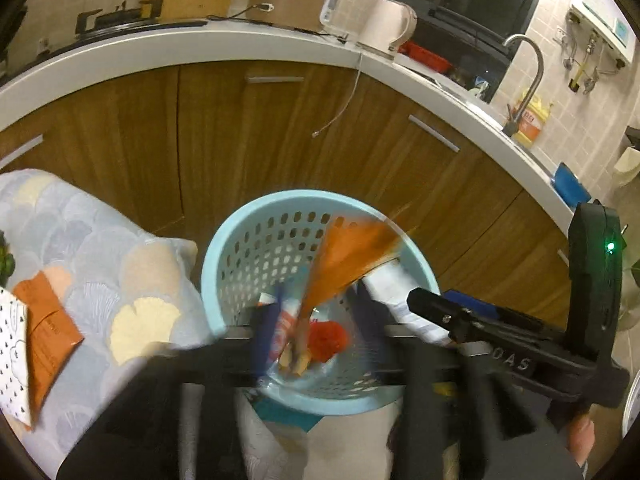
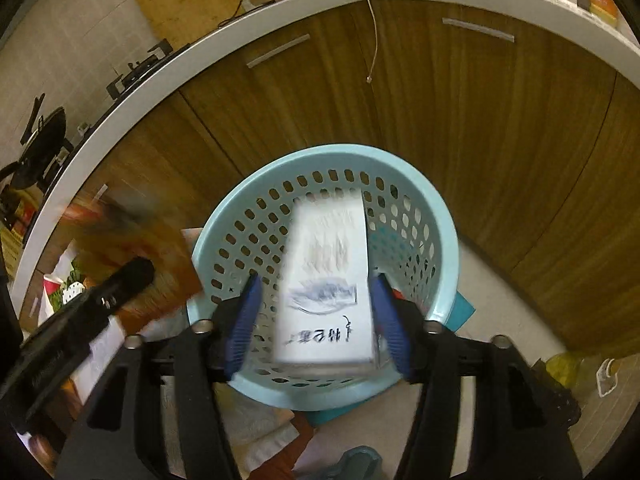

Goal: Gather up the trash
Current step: 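Carry snack bag and carton over the blue basket and open both tools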

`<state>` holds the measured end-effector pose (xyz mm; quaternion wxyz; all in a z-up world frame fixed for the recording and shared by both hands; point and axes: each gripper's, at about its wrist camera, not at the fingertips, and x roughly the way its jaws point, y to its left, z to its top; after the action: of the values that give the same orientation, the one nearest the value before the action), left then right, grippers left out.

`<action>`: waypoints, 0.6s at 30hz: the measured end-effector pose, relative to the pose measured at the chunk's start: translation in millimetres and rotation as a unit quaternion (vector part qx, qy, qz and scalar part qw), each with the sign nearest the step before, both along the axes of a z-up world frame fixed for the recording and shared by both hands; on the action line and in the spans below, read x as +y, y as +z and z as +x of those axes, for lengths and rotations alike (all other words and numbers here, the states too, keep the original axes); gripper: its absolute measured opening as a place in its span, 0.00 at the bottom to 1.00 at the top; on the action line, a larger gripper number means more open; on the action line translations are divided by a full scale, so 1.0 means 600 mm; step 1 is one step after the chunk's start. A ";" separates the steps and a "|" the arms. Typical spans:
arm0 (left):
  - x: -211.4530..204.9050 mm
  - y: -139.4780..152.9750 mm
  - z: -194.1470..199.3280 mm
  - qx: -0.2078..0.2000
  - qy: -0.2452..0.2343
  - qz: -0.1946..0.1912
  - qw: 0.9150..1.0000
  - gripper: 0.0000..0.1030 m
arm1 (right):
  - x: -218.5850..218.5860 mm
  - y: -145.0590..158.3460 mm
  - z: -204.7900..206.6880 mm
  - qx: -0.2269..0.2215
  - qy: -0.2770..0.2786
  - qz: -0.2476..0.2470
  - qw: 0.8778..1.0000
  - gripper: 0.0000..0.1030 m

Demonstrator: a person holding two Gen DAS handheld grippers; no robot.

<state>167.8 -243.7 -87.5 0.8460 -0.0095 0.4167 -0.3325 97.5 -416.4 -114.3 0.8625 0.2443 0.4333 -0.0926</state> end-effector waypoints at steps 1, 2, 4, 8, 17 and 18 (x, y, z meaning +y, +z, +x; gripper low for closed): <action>0.003 0.000 -0.001 -0.003 0.002 0.001 1.000 0.47 | 0.001 -0.001 0.001 0.002 -0.001 -0.002 1.000 0.56; 0.006 0.001 -0.002 -0.005 0.001 0.003 1.000 0.47 | 0.000 -0.002 -0.001 0.003 -0.002 -0.004 1.000 0.56; 0.013 0.002 -0.002 -0.006 0.002 0.006 1.000 0.47 | -0.002 -0.001 -0.010 0.000 0.001 -0.003 1.000 0.56; 0.043 0.012 -0.010 -0.010 0.011 0.000 1.000 0.47 | 0.011 0.011 -0.014 -0.009 0.009 -0.003 1.000 0.56; 0.144 0.063 -0.060 -0.048 0.062 -0.010 0.997 0.49 | 0.105 0.066 -0.011 -0.068 0.089 -0.019 0.994 0.56; 0.155 0.069 -0.065 -0.051 0.070 -0.011 0.996 0.50 | 0.123 0.074 -0.011 -0.078 0.105 -0.025 0.991 0.56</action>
<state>129.0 -150.7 -46.3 0.8871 -0.0309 0.3678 -0.2772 91.1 -342.5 -70.0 0.9047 0.1821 0.3852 0.0066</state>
